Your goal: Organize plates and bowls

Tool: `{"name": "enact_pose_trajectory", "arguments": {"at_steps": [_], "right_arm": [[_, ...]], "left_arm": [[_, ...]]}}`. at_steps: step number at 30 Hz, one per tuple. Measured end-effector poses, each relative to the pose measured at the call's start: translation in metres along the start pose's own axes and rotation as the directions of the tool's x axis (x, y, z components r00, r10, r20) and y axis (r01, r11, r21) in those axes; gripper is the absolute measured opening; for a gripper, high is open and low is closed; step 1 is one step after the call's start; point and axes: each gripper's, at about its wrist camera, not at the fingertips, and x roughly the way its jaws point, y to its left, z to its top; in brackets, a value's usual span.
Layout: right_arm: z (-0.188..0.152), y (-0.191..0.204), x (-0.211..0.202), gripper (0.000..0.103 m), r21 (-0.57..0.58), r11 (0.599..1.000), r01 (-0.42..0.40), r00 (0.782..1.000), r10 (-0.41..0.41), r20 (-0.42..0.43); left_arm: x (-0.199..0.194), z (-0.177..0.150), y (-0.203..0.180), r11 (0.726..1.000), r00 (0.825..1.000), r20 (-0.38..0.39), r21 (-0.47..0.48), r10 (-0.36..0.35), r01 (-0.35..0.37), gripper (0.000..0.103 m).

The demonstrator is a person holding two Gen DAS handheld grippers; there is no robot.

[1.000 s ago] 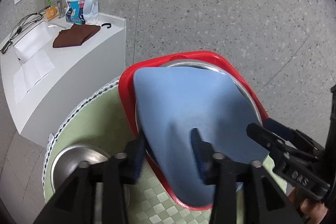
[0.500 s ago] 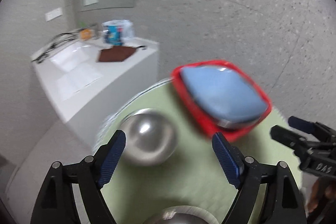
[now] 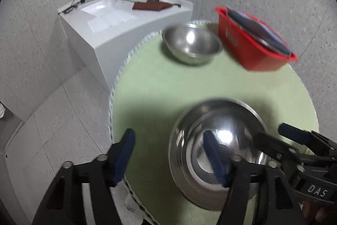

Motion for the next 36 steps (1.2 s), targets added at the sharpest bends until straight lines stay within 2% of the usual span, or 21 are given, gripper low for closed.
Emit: {"name": "enact_pose_trajectory", "arguments": {"at_steps": [1, 2, 3, 6, 10, 14, 17, 20, 21, 24, 28, 33, 36], "right_arm": [[-0.003, 0.001, 0.003, 0.064, -0.001, 1.000, -0.008, 1.000, 0.008, -0.010], [-0.004, 0.001, 0.006, 0.053, -0.002, 1.000, -0.019, 1.000, 0.019, -0.020], [-0.006, 0.001, 0.008, 0.040, -0.001, 0.999, -0.034, 0.999, 0.034, -0.028], [-0.011, -0.001, 0.015, 0.018, 0.009, 0.997, -0.075, 0.996, 0.076, -0.054], [-0.016, -0.005, 0.009, 0.014, 0.016, 0.998, -0.065, 0.998, 0.065, -0.026], [-0.015, -0.012, -0.025, 0.013, 0.025, 0.998, -0.059, 0.997, 0.058, 0.048], [-0.016, -0.022, -0.065, 0.013, 0.039, 0.999, -0.033, 0.991, 0.027, 0.128], [-0.025, -0.040, -0.107, 0.013, 0.073, 0.997, 0.007, 0.980, -0.021, 0.200], [-0.030, -0.046, -0.118, 0.013, 0.086, 0.996, 0.019, 0.975, -0.037, 0.217], [-0.048, -0.066, -0.148, 0.013, 0.140, 0.987, 0.072, 0.964, -0.105, 0.246], [-0.080, -0.095, -0.171, 0.013, 0.224, 0.966, 0.125, 0.955, -0.179, 0.237], [-0.104, -0.125, -0.165, 0.013, 0.313, 0.938, 0.149, 0.960, -0.214, 0.183], [-0.118, -0.138, -0.159, 0.013, 0.348, 0.925, 0.154, 0.965, -0.217, 0.148]], "left_arm": [[0.002, -0.002, -0.002, 1.000, 1.000, -0.010, 0.003, -0.007, 0.007, 0.046], [0.004, -0.003, 0.000, 1.000, 1.000, -0.022, 0.001, -0.021, 0.021, 0.039], [0.005, -0.004, 0.001, 0.999, 0.998, -0.034, 0.000, -0.044, 0.044, 0.024], [0.004, -0.004, -0.003, 0.999, 0.999, -0.027, 0.015, -0.042, 0.042, 0.022], [-0.003, -0.005, -0.002, 0.998, 0.998, 0.005, 0.013, -0.057, 0.057, 0.017], [-0.032, -0.008, -0.016, 0.994, 0.992, 0.078, 0.054, -0.100, 0.096, 0.016], [-0.062, -0.006, -0.041, 0.982, 0.976, 0.138, 0.112, -0.169, 0.154, 0.016], [-0.084, -0.010, -0.065, 0.962, 0.959, 0.159, 0.174, -0.236, 0.208, 0.016], [-0.092, -0.013, -0.078, 0.948, 0.948, 0.162, 0.209, -0.274, 0.239, 0.016], [-0.103, -0.025, -0.107, 0.913, 0.931, 0.142, 0.289, -0.337, 0.287, 0.016], [-0.099, -0.036, -0.137, 0.872, 0.922, 0.072, 0.362, -0.380, 0.331, 0.017], [-0.083, -0.049, -0.169, 0.838, 0.928, -0.026, 0.421, -0.371, 0.347, 0.017], [-0.066, -0.046, -0.174, 0.836, 0.934, -0.075, 0.425, -0.349, 0.346, 0.017]]}}
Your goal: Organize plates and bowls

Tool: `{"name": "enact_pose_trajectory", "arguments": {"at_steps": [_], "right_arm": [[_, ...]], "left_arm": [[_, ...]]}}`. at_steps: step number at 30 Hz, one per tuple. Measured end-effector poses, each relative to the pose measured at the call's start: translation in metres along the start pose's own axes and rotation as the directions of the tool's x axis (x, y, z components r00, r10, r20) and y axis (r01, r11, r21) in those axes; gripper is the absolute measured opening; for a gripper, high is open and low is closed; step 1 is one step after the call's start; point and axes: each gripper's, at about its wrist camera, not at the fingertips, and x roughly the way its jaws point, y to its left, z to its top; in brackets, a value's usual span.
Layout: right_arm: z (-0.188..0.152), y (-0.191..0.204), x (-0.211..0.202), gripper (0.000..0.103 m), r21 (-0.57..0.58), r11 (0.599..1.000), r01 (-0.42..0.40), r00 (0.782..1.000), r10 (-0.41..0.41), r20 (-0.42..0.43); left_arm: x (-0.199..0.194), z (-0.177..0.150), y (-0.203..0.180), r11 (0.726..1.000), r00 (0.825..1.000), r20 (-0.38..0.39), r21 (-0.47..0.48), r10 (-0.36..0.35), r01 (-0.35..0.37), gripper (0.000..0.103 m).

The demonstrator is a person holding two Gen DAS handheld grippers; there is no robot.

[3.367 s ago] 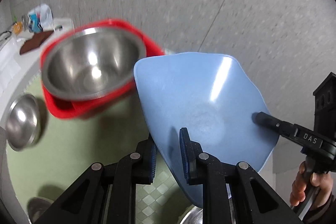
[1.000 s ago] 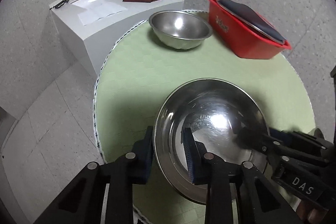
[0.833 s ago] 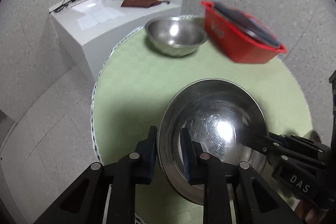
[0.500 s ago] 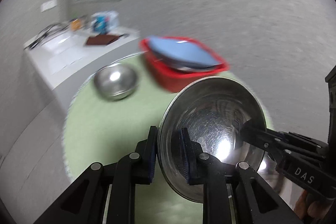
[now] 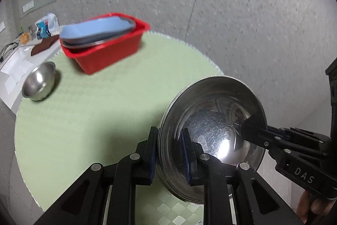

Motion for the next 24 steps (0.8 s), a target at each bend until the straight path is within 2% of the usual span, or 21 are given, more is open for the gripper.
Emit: {"name": "enact_pose_trajectory", "arguments": {"at_steps": [6, 12, 14, 16, 20, 22, 23, 24], "right_arm": [[-0.006, -0.007, 0.018, 0.015, 0.005, 1.000, 0.026, 0.999, -0.025, -0.035], [-0.005, -0.012, 0.024, 0.016, 0.005, 0.999, 0.036, 0.999, -0.036, -0.032], [-0.005, -0.010, 0.024, 0.016, -0.008, 0.999, 0.034, 0.999, -0.034, -0.029], [-0.006, -0.007, 0.022, 0.020, -0.038, 0.998, 0.056, 0.998, -0.057, -0.012], [-0.008, -0.002, 0.018, 0.028, -0.067, 0.996, 0.058, 0.998, -0.057, 0.010], [-0.010, -0.001, 0.012, 0.044, -0.072, 0.995, 0.073, 0.997, -0.071, 0.034], [-0.012, -0.002, 0.009, 0.057, -0.074, 0.993, 0.091, 0.995, -0.088, 0.049], [-0.013, -0.003, 0.005, 0.059, -0.069, 0.991, 0.111, 0.991, -0.106, 0.077]], "left_arm": [[0.023, 0.010, -0.003, 1.000, 0.999, -0.052, 0.008, 0.013, -0.013, 0.016], [0.026, 0.014, -0.010, 1.000, 0.999, -0.038, 0.030, 0.009, -0.008, 0.023], [0.027, 0.015, -0.011, 0.999, 1.000, -0.022, 0.035, 0.015, -0.015, 0.027], [0.023, 0.011, -0.011, 0.999, 1.000, 0.000, 0.035, 0.029, -0.029, 0.040], [0.015, 0.007, -0.008, 0.998, 0.998, 0.035, 0.009, 0.054, -0.054, 0.044], [0.012, 0.005, -0.006, 0.996, 0.994, 0.066, -0.006, 0.087, -0.087, 0.060], [0.012, 0.002, -0.005, 0.995, 0.993, 0.070, -0.012, 0.098, -0.098, 0.062], [0.015, 0.000, -0.003, 0.995, 0.994, 0.053, -0.017, 0.099, -0.099, 0.062]]}}
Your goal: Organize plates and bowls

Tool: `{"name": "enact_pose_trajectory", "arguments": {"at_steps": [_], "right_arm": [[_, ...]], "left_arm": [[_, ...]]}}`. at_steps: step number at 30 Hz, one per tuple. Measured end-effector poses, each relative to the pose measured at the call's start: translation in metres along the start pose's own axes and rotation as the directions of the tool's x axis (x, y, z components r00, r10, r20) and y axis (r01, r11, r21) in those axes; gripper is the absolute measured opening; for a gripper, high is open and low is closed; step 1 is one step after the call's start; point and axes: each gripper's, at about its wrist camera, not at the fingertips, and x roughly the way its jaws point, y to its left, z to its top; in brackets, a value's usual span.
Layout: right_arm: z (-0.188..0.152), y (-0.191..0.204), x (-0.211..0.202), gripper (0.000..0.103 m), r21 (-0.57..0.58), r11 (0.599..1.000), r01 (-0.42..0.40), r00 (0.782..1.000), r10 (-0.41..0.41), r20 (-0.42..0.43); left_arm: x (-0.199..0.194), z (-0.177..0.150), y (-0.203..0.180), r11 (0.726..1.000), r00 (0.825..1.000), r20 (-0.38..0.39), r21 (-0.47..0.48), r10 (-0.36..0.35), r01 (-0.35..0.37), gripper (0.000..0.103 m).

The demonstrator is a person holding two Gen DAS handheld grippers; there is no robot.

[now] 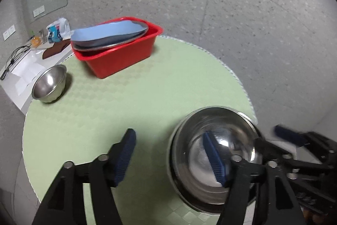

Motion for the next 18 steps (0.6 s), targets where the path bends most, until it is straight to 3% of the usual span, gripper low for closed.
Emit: {"name": "enact_pose_trajectory", "arguments": {"at_steps": [3, 6, 7, 8, 10, 18], "right_arm": [[-0.003, -0.008, 0.003, 0.060, 0.018, 0.999, 0.026, 1.000, -0.026, -0.006], [-0.006, -0.019, 0.024, 0.058, 0.092, 0.994, -0.054, 0.994, 0.063, -0.091], [-0.007, -0.020, 0.029, 0.054, 0.110, 0.991, -0.073, 0.990, 0.085, -0.110], [-0.009, -0.019, 0.035, 0.040, 0.123, 0.988, -0.088, 0.986, 0.104, -0.131], [-0.010, -0.018, 0.042, 0.037, 0.138, 0.985, -0.107, 0.980, 0.128, -0.153], [0.015, -0.001, 0.065, 0.036, 0.133, 0.985, -0.112, 0.980, 0.131, -0.151]], "left_arm": [[0.010, -0.005, 0.002, 1.000, 0.999, -0.043, -0.016, -0.012, 0.011, 0.061], [0.020, -0.005, 0.000, 1.000, 0.997, -0.076, -0.010, -0.029, 0.028, 0.059], [0.023, -0.004, 0.000, 0.999, 0.996, -0.085, -0.010, -0.037, 0.037, 0.050], [0.025, -0.003, 0.000, 0.999, 0.994, -0.095, -0.007, -0.049, 0.048, 0.044], [0.031, -0.001, -0.003, 0.997, 0.991, -0.115, 0.005, -0.075, 0.076, 0.020], [0.048, 0.023, 0.030, 0.998, 0.993, -0.103, -0.022, -0.053, 0.051, 0.020]]}}
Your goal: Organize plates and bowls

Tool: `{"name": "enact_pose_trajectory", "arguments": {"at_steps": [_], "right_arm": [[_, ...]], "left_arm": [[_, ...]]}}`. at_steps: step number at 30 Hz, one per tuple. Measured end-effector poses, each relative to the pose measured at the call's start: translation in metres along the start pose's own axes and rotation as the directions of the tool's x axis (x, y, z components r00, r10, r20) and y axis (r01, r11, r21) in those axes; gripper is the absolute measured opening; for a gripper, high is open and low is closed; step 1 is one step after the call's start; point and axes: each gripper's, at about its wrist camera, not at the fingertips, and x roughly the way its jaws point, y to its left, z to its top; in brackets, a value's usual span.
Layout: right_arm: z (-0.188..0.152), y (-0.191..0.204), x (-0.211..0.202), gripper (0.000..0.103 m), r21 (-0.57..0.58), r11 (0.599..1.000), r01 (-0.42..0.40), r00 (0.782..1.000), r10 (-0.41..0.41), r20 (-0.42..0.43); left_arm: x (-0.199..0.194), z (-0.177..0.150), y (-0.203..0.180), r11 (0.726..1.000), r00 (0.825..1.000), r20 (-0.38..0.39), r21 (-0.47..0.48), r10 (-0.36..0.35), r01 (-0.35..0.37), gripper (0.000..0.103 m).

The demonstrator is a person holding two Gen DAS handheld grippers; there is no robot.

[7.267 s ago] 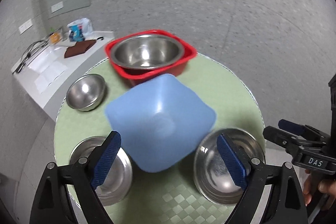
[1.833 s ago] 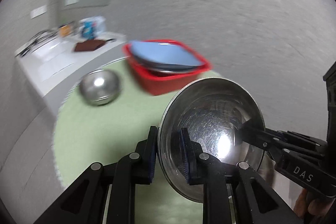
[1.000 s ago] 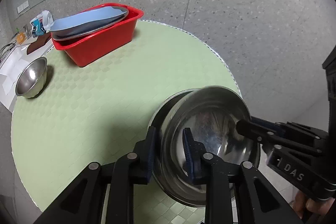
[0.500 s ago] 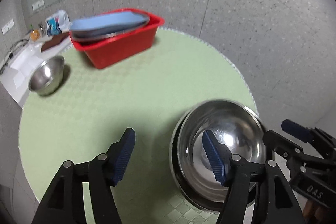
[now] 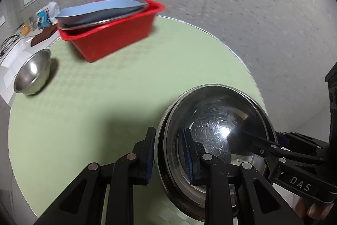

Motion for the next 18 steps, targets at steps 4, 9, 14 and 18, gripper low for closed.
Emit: {"name": "enact_pose_trajectory", "arguments": {"at_steps": [4, 9, 14, 18], "right_arm": [[0.028, 0.024, 0.024, 0.036, -0.036, 0.999, -0.004, 1.000, 0.004, 0.004], [0.068, 0.054, 0.056, 0.037, -0.072, 0.997, 0.006, 1.000, -0.005, 0.006], [0.086, 0.065, 0.071, 0.059, -0.074, 0.995, 0.064, 0.997, -0.066, -0.025], [0.090, 0.081, 0.049, 0.062, -0.147, 0.962, 0.228, 0.973, -0.223, 0.055]], "left_arm": [[0.013, 0.021, 0.031, 0.999, 0.999, 0.017, -0.039, 0.034, -0.033, 0.020], [0.030, 0.048, 0.062, 0.997, 0.998, 0.022, -0.065, 0.054, -0.052, 0.020], [0.038, 0.058, 0.087, 0.994, 1.000, -0.015, -0.108, -0.014, 0.012, 0.052], [0.008, 0.055, 0.131, 0.989, 0.998, 0.047, -0.145, -0.034, 0.040, 0.072]]}}
